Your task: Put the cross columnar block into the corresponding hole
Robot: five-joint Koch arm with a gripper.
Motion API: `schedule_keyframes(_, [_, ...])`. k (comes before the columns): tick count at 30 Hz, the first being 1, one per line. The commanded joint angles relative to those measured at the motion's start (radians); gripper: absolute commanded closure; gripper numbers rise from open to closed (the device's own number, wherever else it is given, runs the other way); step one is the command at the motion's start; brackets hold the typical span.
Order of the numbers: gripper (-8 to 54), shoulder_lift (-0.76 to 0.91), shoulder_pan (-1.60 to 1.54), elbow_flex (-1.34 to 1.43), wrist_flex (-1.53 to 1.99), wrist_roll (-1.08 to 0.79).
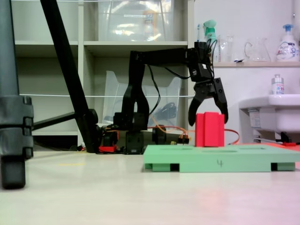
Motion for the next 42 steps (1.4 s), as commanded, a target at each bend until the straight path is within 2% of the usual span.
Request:
schedule_keyframes(1, [26.1,0.037,0.014,-0.018,-0.035,0.005])
schedule_keyframes(19, [26.0,0.109,-0.052,0.005,-0.003,0.049])
schedule_keyframes(32, [25.8,0.054,-0.025,0.017,-0.005,0.046])
schedule_keyframes(37, [19.4,-0.037,0.002,0.015,-0.043,0.025])
schedule_keyframes(42, [9.5,-0.067,0.023,0.017,-0.086,-0.023])
